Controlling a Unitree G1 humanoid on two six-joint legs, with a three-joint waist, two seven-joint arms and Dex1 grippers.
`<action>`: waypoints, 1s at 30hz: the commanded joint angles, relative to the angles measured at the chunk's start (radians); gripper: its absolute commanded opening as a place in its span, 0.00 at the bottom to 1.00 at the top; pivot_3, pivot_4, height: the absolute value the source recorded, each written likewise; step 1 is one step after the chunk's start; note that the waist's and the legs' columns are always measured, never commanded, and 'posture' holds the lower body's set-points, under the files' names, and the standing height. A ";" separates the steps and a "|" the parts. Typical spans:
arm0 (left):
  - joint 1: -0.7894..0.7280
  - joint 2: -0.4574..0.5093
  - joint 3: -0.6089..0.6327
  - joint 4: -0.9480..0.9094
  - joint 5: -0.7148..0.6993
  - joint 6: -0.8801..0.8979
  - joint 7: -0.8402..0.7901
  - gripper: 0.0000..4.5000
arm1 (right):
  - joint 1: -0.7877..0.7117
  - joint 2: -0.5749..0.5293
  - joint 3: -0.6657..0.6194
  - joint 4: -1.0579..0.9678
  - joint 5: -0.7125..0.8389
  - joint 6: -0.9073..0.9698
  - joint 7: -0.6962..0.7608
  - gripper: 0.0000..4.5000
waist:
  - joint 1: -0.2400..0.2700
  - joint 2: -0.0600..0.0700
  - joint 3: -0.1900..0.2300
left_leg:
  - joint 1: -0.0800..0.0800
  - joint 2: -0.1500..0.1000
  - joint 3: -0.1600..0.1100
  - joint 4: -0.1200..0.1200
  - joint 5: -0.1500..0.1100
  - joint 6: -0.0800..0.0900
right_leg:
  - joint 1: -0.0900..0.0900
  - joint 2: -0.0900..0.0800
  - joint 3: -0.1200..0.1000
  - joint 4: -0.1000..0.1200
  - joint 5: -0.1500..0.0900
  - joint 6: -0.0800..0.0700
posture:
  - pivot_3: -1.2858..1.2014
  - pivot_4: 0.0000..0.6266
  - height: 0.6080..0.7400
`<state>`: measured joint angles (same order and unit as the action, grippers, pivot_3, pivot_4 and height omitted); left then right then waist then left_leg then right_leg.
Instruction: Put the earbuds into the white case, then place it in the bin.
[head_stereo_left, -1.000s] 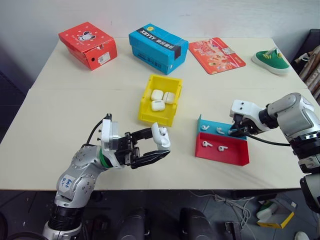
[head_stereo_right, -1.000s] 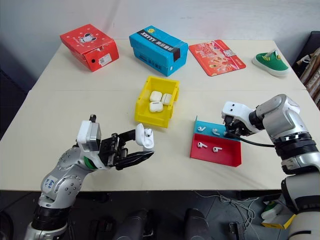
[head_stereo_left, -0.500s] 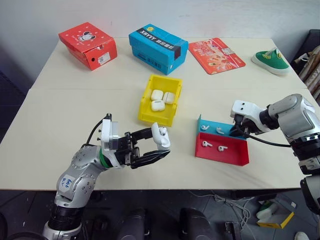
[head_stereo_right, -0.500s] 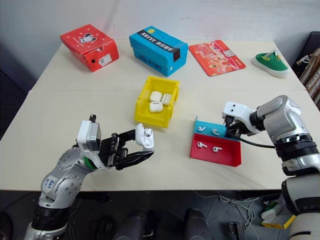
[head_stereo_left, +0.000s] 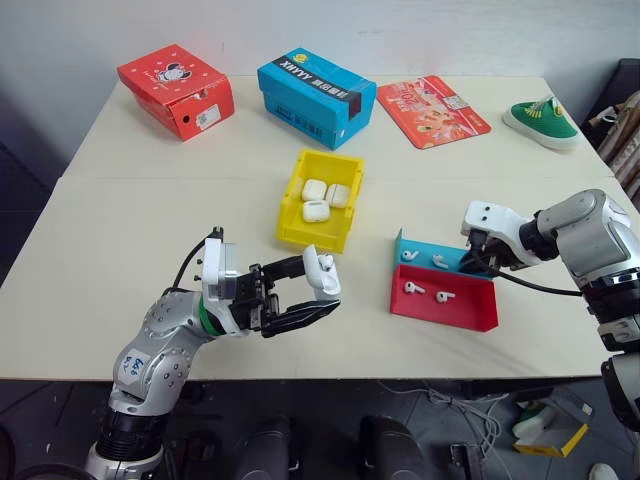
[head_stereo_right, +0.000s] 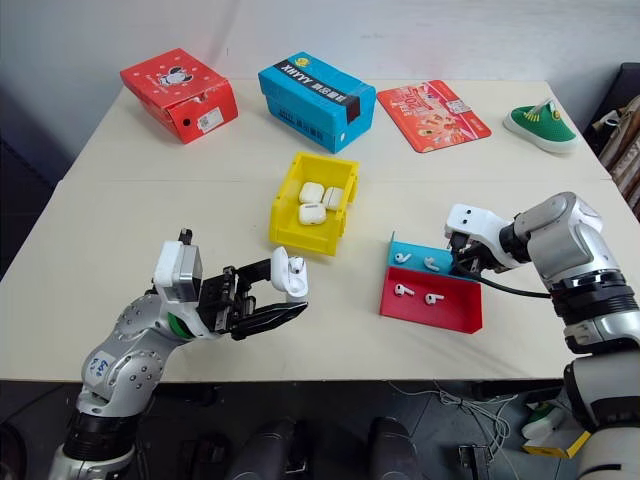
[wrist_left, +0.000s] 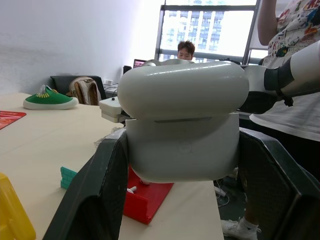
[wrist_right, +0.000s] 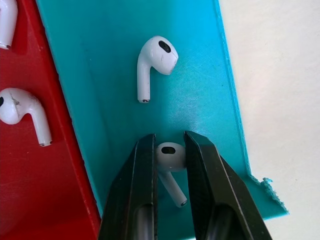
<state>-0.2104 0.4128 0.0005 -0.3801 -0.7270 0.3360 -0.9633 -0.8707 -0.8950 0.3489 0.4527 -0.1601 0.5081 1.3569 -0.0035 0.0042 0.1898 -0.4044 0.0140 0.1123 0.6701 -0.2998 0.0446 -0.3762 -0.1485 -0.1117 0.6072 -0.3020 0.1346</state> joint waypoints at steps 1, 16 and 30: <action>-0.006 0.001 0.010 -0.025 -0.012 -0.015 -0.006 0.62 | 0.011 -0.012 -0.019 -0.004 -0.006 -0.011 -0.014 0.39 | 0.000 0.000 0.000 | 0.000 0.000 0.000 0.000 0.000 0.000 | 0.000 0.000 0.000 0.000 0.000 0.000 | 0.52 0.24 1.00; -0.003 -0.004 0.008 -0.022 -0.008 -0.022 -0.007 0.62 | -0.004 -0.044 0.010 -0.001 -0.057 -0.028 0.036 0.45 | 0.000 0.000 0.000 | 0.000 0.000 0.000 0.000 0.000 0.000 | 0.000 0.000 0.000 0.000 0.000 0.000 | 0.52 0.24 1.00; -0.004 0.002 0.017 -0.020 -0.013 -0.021 -0.007 0.62 | 0.001 -0.044 0.024 0.004 -0.090 -0.038 0.069 0.17 | 0.001 0.000 0.000 | 0.000 0.000 0.000 0.000 0.000 0.000 | 0.000 0.000 0.000 0.000 0.000 0.000 | 0.52 0.24 1.00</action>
<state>-0.2104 0.4123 0.0011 -0.3790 -0.7269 0.3290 -0.9648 -0.8730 -0.9166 0.3565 0.4648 -0.2320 0.4650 1.4094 -0.0027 0.0043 0.1898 -0.4045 0.0140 0.1123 0.6703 -0.2998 0.0446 -0.3762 -0.1485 -0.1117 0.6072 -0.3020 0.1346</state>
